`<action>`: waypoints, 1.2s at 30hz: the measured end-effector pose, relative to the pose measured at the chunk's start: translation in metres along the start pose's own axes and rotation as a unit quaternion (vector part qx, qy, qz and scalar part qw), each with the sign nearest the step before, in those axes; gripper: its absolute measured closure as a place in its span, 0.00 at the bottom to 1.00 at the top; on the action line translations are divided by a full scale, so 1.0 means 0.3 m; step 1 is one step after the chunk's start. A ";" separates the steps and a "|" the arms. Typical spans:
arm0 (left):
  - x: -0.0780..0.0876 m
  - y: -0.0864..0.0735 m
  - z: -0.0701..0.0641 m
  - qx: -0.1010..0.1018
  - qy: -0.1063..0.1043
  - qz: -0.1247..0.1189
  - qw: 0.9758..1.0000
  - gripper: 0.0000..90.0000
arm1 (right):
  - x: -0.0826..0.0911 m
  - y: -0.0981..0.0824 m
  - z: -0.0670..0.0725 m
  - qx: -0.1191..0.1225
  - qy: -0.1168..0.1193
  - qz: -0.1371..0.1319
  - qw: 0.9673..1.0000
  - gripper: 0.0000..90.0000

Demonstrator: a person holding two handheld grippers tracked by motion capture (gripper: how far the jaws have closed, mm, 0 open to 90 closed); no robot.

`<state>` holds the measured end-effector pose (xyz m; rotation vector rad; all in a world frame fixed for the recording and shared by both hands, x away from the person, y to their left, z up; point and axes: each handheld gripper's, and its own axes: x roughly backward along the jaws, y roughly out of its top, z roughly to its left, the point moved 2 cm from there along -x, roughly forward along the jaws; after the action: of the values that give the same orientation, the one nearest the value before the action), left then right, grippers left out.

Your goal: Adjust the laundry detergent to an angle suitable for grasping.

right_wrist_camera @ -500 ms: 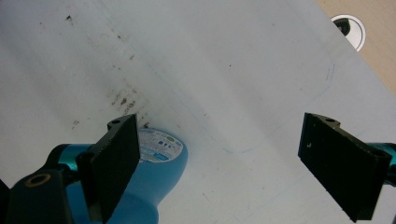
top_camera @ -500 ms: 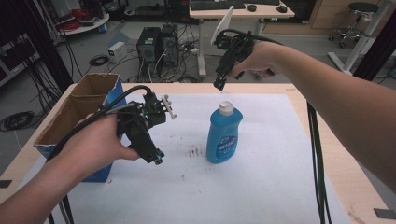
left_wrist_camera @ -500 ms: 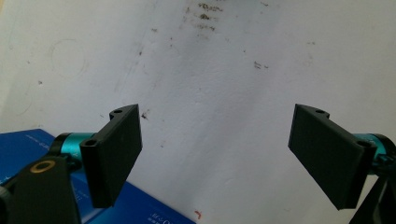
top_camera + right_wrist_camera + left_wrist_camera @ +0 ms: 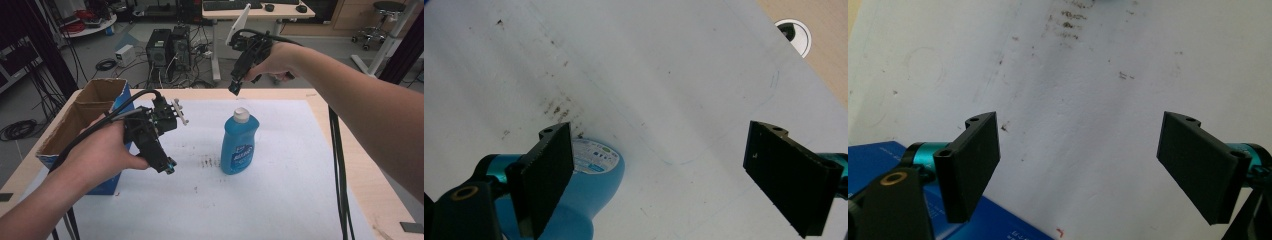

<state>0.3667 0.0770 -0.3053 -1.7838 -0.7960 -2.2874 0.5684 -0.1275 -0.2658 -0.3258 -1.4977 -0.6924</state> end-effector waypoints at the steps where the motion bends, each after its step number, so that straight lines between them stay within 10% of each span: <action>1: 0.001 0.001 0.001 0.000 0.001 -0.002 1.000 0.19 | 0.000 0.000 0.000 0.000 0.000 0.000 1.000 0.14; 20: -0.006 0.086 0.000 0.027 0.010 -0.072 0.997 0.19 | 0.010 -0.002 0.002 -0.002 -0.001 -0.005 1.000 0.14; 36: -0.084 0.242 -0.022 0.036 -0.007 -0.154 0.987 0.19 | 0.005 0.002 -0.001 -0.006 -0.003 -0.006 1.000 0.14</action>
<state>0.3984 0.0066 -0.3065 -1.7509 -1.2170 -2.3922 0.5688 -0.1276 -0.2641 -0.3288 -1.5033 -0.7100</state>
